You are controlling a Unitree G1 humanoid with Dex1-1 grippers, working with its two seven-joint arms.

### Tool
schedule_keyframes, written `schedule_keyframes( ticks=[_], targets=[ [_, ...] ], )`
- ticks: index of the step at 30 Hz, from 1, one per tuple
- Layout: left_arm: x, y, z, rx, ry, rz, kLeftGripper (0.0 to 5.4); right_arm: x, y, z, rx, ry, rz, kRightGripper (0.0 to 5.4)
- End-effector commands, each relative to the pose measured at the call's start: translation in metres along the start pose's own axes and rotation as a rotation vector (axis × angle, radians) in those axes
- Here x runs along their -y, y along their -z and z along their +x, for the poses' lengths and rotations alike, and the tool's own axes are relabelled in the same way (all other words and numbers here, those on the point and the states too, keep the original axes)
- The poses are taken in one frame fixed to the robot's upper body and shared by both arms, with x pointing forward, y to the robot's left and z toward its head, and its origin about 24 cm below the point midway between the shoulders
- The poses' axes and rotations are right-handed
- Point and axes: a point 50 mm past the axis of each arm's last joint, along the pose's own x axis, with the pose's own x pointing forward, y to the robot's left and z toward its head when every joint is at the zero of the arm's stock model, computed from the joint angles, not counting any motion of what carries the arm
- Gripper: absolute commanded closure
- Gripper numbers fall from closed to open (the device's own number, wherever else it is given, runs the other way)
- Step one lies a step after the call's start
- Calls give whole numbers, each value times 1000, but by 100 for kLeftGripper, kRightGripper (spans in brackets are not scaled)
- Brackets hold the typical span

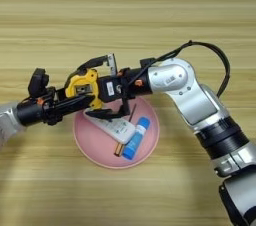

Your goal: Move the objects on the table

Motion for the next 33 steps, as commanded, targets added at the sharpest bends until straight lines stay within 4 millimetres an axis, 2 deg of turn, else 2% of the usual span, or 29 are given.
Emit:
schedule_keyframes(
  ticks=[1,12,25,33],
  targets=[
    [-1,-8,2,14,10,44,286,0,0,-3,-5,-12,5,0],
    [-1,-7,1,9,7,48,287,17,-22,-20,144,106,51,0],
    [-2,-6,-3,6,1,54,288,18,-27,-35,213,179,115,0],
    [-1,-5,-3,-12,3,70,288,21,-30,-55,303,340,190,0]
  ],
)
